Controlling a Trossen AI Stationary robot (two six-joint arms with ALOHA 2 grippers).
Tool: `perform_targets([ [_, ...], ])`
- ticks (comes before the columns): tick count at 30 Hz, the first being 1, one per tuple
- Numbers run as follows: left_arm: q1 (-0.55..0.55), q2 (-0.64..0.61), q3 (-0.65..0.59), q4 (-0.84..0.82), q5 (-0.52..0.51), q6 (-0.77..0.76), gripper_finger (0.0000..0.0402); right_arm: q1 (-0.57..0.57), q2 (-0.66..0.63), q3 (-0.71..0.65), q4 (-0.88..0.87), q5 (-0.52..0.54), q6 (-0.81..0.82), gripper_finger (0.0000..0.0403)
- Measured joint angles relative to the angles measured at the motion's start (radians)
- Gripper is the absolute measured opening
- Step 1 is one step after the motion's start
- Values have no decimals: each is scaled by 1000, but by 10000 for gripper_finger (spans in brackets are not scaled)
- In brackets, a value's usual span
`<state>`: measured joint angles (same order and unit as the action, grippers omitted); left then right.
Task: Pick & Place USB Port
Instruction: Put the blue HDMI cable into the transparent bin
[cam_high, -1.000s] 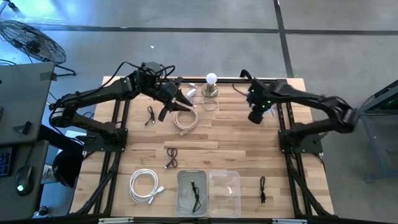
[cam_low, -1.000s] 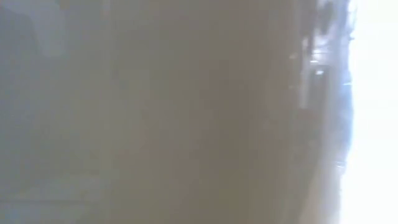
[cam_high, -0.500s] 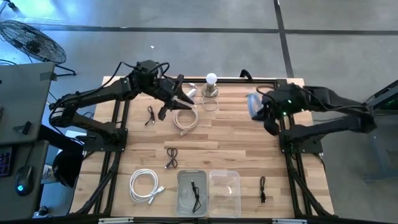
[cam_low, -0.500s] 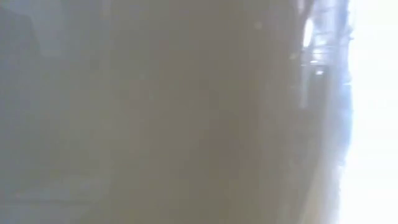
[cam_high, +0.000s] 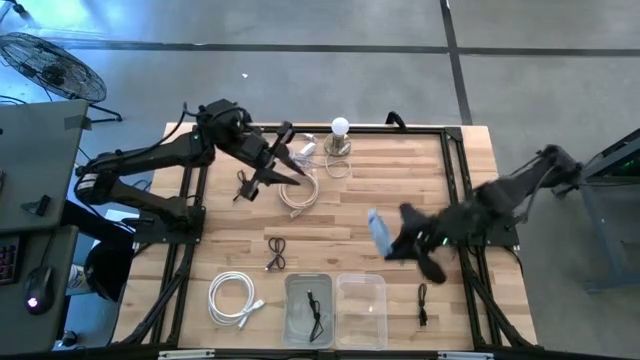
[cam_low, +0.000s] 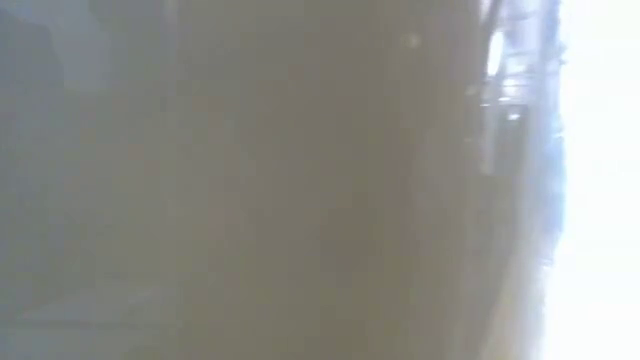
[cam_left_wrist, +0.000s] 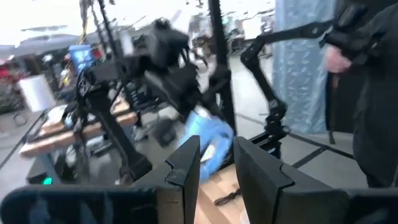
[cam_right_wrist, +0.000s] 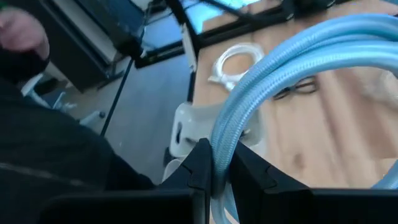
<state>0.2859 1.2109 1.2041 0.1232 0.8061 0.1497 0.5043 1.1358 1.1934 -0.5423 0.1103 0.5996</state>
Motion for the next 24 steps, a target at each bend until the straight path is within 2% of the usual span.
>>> perform_targets([
  [6, 2, -37, 0, -3, 61, -14, 97, 81, 143, -1, 129, 41, 156, 29],
  [11, 1, -74, 0, -11, 155, -53, 97, 113, 237, -1, 282, 96, 212, 29],
  [16, 1, -103, 0, -19, 183, -53, 97, 156, 331, 0, 438, 156, 260, 29],
  [20, 1, -123, 0, -21, 184, -53, 97, 191, 387, -1, 450, 225, 323, 29],
  [24, 1, -142, 1, -22, 194, -75, 97, 207, 423, 0, 416, 251, 398, 29],
])
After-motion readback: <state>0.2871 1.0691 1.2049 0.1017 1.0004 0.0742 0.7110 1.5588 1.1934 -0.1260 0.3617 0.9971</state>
